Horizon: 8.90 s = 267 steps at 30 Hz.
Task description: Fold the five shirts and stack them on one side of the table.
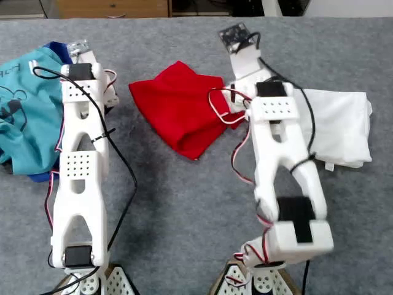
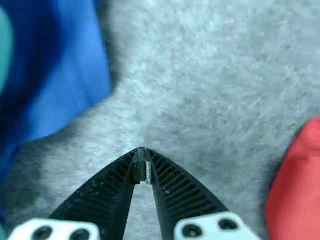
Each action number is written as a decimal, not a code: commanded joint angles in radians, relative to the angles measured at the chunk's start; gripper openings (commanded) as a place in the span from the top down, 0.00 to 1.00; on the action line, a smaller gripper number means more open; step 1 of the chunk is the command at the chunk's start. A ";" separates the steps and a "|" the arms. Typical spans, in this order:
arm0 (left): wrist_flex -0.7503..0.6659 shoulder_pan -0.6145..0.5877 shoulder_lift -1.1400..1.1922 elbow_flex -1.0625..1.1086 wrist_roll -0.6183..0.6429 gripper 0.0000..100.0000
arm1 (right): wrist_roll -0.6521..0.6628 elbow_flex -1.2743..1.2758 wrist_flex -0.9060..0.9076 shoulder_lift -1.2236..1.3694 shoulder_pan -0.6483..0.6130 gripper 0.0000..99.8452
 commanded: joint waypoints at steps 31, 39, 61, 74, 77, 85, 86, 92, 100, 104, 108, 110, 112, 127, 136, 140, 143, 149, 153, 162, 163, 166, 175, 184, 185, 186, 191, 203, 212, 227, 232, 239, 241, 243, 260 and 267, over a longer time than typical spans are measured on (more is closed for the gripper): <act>-0.499 0.311 -1.075 1.392 0.015 0.98 | -0.160 -0.842 -0.046 0.748 0.186 0.78; -0.710 0.313 -0.943 1.389 0.209 0.85 | -0.157 -0.843 -0.054 0.745 0.220 0.78; -0.595 0.166 -0.786 1.381 0.184 0.98 | -0.150 -0.843 -0.068 0.748 0.214 0.78; -0.848 0.298 -1.262 2.019 0.206 0.98 | -0.087 -0.839 -0.066 0.748 0.177 0.78; -0.850 0.290 -1.397 2.038 0.206 0.95 | -0.087 -0.842 -0.055 0.745 0.176 0.78; -0.852 0.132 -1.438 1.916 0.212 0.84 | -0.029 -1.017 0.183 0.750 0.134 0.78; -0.850 0.089 -1.435 1.916 0.212 0.84 | -0.014 -1.050 0.230 0.750 0.124 0.78; -0.700 -0.133 -1.503 1.955 0.077 0.85 | 0.006 -1.147 0.496 0.750 -0.045 0.78; -0.730 -0.288 -1.925 2.348 -0.101 0.87 | 0.078 -1.136 0.589 0.799 -0.165 0.78; -0.784 -0.316 -2.015 2.507 -0.101 0.83 | 0.077 -1.136 0.571 0.934 -0.157 0.78; -0.786 -0.324 -1.991 2.569 -0.104 0.83 | 0.078 -1.213 0.574 1.069 -0.150 0.78; -0.781 -0.344 -1.977 2.579 -0.106 0.83 | 0.074 -1.313 0.609 1.090 -0.154 0.82; -0.781 -0.379 -1.966 2.581 -0.109 0.83 | 0.074 -1.399 0.638 1.102 -0.168 0.91; -0.781 -0.638 -1.969 2.572 -0.287 0.83 | 0.140 -1.742 0.908 0.995 -0.366 1.00; -0.787 -0.868 -1.965 2.516 -0.345 0.83 | 0.224 -1.296 0.907 0.634 -0.707 1.00; -0.787 -0.994 -1.968 2.483 -0.331 0.83 | 0.272 -1.125 0.905 0.559 -0.828 1.00; -0.789 -1.092 -1.968 2.483 -0.278 0.83 | 0.299 -1.038 0.905 0.533 -0.903 1.00; -0.789 -1.174 -1.966 2.490 -0.229 0.83 | 0.333 -0.940 0.905 0.504 -1.009 0.92; -0.789 -1.163 -1.966 2.486 -0.226 0.83 | 0.341 -0.981 0.905 0.479 -1.012 0.71; -0.784 -1.057 -1.962 2.493 -0.178 0.83 | 0.227 -1.314 0.899 0.395 -0.869 0.71; -0.783 -1.031 -1.962 2.493 -0.181 0.83 | 0.215 -1.365 0.899 0.394 -0.822 0.72; -0.781 -0.931 -1.962 2.493 -0.184 0.82 | 0.206 -1.458 0.899 0.397 -0.665 0.80; -0.779 -0.479 -1.962 2.483 -0.178 0.82 | 0.215 -1.443 0.865 0.415 -0.337 0.88; -0.764 -0.181 -1.960 2.480 -0.037 0.82 | 0.193 -1.270 0.644 0.737 -0.237 0.80; -0.764 -0.172 -1.960 2.483 -0.035 0.81 | 0.193 -1.280 0.626 0.769 -0.239 0.80; -0.764 -0.169 -1.960 2.490 -0.035 0.80 | 0.192 -1.296 0.611 0.802 -0.240 0.80; -0.766 -0.164 -1.960 2.542 -0.063 0.80 | 0.149 -1.362 0.537 0.977 -0.236 0.80; -0.766 -0.172 -1.969 2.607 -0.057 0.80 | 0.160 -1.515 0.497 1.233 -0.211 0.81; -0.709 -0.172 -1.971 2.578 -0.064 0.80 | 0.229 -1.491 0.503 1.227 -0.216 0.99; -0.647 -0.238 -1.971 2.527 -0.170 0.80 | 0.095 -1.612 0.660 1.225 -0.027 1.00; -0.646 -0.255 -1.971 2.527 -0.227 0.80 | 0.161 -1.658 0.752 1.231 0.028 1.00; -0.646 -0.244 -1.971 2.526 -0.233 0.80 | 0.181 -1.662 0.657 1.227 -0.022 0.95; -0.643 -0.244 -1.971 2.512 -0.233 0.80 | 0.181 -1.666 0.641 1.225 -0.059 0.87; -0.615 -0.238 -1.971 2.464 -0.235 0.80 | 0.184 -1.693 0.644 1.225 -0.101 0.82; -0.537 0.608 -1.857 2.182 -0.183 0.80 | -0.058 -1.816 0.838 0.931 0.191 0.81; -0.675 0.692 -1.486 2.062 -0.140 0.80 | -0.068 -1.819 0.804 1.087 0.239 0.81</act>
